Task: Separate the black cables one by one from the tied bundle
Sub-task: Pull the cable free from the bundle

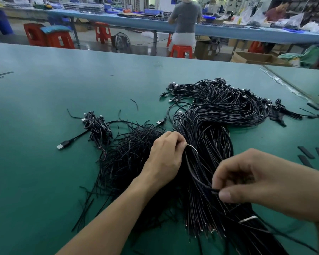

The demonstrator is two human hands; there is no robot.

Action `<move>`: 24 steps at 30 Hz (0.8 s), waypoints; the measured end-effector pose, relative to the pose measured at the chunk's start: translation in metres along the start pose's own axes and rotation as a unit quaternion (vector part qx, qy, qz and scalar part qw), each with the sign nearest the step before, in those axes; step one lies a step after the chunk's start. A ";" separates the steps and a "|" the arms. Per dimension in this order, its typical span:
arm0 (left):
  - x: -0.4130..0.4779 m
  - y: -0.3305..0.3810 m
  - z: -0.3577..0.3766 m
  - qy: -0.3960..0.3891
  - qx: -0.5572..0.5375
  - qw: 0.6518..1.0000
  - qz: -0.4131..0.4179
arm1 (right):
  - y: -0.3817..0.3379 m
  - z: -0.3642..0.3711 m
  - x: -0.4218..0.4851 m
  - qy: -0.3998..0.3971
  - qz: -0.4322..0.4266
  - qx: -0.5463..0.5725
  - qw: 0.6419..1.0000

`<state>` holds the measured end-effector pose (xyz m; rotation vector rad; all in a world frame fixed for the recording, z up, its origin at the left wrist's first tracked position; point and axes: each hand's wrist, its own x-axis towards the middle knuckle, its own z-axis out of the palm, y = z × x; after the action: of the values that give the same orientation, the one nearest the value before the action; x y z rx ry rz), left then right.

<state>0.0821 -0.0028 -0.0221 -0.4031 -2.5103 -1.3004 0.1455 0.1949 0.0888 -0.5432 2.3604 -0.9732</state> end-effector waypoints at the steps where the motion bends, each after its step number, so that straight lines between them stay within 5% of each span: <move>1: 0.000 0.000 0.000 -0.001 0.001 1.000 -0.004 | 0.003 -0.001 -0.001 0.038 0.023 -0.039 0.998; 5: 0.000 0.002 0.002 -0.006 0.007 1.000 -0.013 | 0.002 0.011 0.013 0.161 0.140 -0.117 0.970; 9: -0.001 0.002 0.001 -0.015 -0.012 1.000 0.011 | -0.010 0.043 0.044 0.264 0.155 -0.135 0.942; 16: 0.000 0.002 0.000 -0.024 -0.021 0.999 0.010 | -0.011 0.065 0.062 0.319 0.198 -0.180 0.909; 20: -0.001 0.000 0.002 -0.023 -0.009 1.000 0.017 | -0.008 0.045 0.054 0.231 0.164 -0.137 0.949; 24: -0.001 0.000 0.002 -0.019 0.001 1.000 0.023 | -0.020 0.018 0.021 0.013 0.001 -0.037 0.999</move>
<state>0.0822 -0.0009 -0.0238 -0.4871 -2.5160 -1.2854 0.1427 0.1606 0.0861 -0.5596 2.4286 -0.9003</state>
